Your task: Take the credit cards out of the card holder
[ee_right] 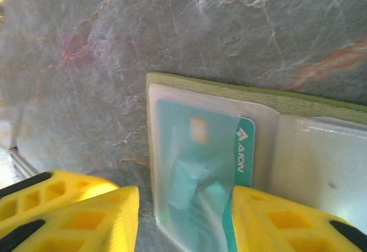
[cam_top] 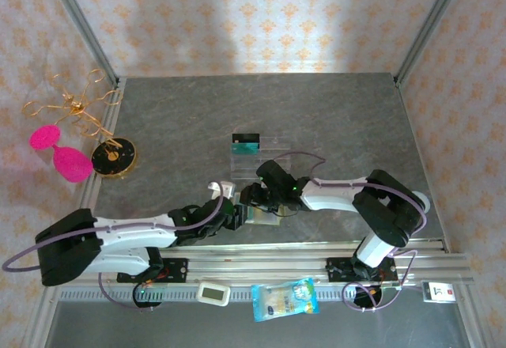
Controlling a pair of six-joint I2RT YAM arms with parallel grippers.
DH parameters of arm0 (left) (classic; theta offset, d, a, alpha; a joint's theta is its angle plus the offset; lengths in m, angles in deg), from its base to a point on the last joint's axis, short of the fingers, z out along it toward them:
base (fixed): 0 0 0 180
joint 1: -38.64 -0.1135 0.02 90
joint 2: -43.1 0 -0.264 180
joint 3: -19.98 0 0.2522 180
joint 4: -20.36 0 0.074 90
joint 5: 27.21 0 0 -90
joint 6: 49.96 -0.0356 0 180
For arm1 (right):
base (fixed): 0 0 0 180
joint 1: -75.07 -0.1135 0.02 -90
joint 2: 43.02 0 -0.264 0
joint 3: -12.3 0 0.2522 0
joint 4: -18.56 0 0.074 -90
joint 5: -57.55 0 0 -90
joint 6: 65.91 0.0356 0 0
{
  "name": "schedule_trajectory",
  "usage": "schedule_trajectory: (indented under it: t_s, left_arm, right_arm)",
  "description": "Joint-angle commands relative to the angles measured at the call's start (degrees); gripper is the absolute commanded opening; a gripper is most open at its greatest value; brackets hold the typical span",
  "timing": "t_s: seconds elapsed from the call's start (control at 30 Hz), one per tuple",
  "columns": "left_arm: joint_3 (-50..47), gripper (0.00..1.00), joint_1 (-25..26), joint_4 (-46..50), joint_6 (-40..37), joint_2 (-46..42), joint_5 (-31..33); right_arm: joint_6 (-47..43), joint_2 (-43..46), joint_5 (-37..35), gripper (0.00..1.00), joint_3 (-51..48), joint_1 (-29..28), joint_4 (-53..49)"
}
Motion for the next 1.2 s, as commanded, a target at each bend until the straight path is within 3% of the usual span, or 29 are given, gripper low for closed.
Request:
schedule_trajectory:
  t_s: [0.0,0.4,0.5,0.67,0.73,0.9,1.17]
  left_arm:
    - [-1.7,0.59,0.4,3.3,2.4,-3.6,0.6]
    - [-2.2,0.60,0.4,5.6,2.8,-6.2,2.9]
    - [-1.0,0.55,0.4,5.8,2.0,-6.2,3.6]
    - [1.9,0.38,0.3,5.0,-0.7,-5.2,2.9]
    - [3.7,0.34,0.4,4.4,-2.1,-3.5,1.7]
    - [6.9,0.25,0.4,2.1,-4.4,3.1,-1.9]
    - [9.4,0.17,0.2,-1.3,-5.3,11.2,-3.7]
  right_arm:
    - [-1.4,0.7,-8.5,0.45,0.8,-0.8,-9.2]
    - [-3.5,5.8,-15.0,0.45,2.6,-1.6,-13.1]
    - [-5.2,7.5,-15.0,0.45,2.8,-1.6,-12.7]
    - [-12.8,8.7,-15.0,0.37,3.9,-0.9,-15.0]
    - [-17.9,8.8,-14.1,0.34,4.5,0.6,-16.5]
    - [-30.4,7.4,-2.1,0.33,3.6,7.3,-16.4]
    - [-36.4,6.0,2.8,0.33,4.2,9.8,-17.2]
